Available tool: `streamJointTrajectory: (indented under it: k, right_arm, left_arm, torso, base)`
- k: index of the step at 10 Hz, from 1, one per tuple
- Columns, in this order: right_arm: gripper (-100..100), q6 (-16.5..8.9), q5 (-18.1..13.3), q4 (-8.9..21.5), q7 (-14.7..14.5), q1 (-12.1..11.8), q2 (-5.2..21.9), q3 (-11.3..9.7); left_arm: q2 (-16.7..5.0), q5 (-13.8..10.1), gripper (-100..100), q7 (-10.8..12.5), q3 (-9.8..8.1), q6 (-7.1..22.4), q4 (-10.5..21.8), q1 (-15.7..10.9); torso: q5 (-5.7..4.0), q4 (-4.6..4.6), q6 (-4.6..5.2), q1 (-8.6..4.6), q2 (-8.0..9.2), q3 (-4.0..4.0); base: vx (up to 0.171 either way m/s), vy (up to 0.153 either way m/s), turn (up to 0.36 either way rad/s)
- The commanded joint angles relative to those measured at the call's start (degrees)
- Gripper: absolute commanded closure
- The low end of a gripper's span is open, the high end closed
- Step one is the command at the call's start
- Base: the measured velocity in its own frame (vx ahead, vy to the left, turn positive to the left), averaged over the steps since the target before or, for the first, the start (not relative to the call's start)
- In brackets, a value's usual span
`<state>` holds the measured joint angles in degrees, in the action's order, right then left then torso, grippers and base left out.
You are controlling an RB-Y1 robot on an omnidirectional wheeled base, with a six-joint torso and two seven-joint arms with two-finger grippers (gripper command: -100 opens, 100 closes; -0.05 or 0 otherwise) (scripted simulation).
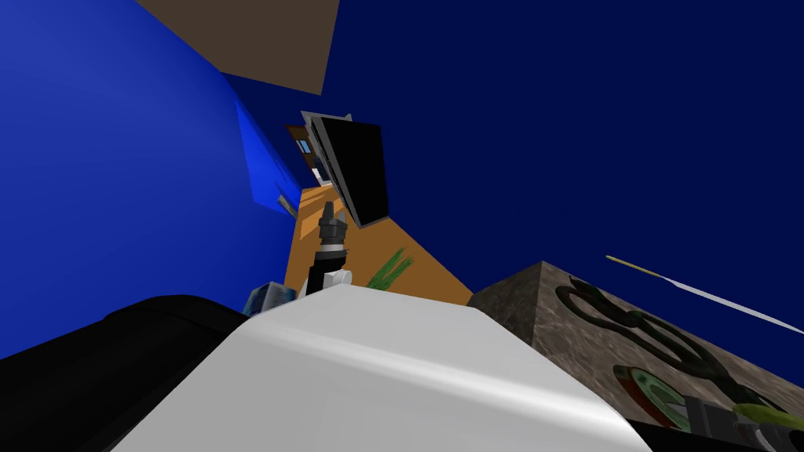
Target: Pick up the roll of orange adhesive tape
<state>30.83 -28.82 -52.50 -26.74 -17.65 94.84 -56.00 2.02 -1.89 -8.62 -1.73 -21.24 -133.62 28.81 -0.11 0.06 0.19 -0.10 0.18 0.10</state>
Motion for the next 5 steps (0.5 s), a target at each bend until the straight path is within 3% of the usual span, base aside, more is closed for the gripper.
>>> streamJointTrajectory:
  k: [1,3,4,5]
  right_arm:
    - [100,1.6,-0.6,1.4,0.1,0.7,-0.1,0.2]
    - [100,4.0,-1.0,3.5,-0.2,1.4,0.1,0.8]
    - [100,3.2,-1.0,3.0,-0.1,1.4,-0.2,0.6]
    - [0,3.5,-1.1,3.2,-0.1,1.5,-0.2,0.6]
  left_arm:
    - [0.0,0.0,0,0.0,0.0,0.0,0.0,0.0]
    - [0.0,0.0,0,0.0,0.0,0.0,0.0,0.0]
    - [0.0,0.0,0,0.0,0.0,0.0,0.0,0.0]
    - [0.0,0.0,0,0.0,0.0,0.0,0.0,0.0]
  torso:
    - [0.0,0.0,0.0,0.0,0.0,0.0]
    - [0.04,0.01,0.0,0.13,0.05,0.02]
    - [0.05,0.01,-0.01,0.16,0.04,0.02]
    - [0.04,0.0,0.0,0.09,0.02,0.01]
  base:
    - [-0.014,0.041,-0.024]
    - [-0.017,0.048,-0.014]
    - [-0.006,0.022,-0.004]
    - [0.0,0.0,0.0]
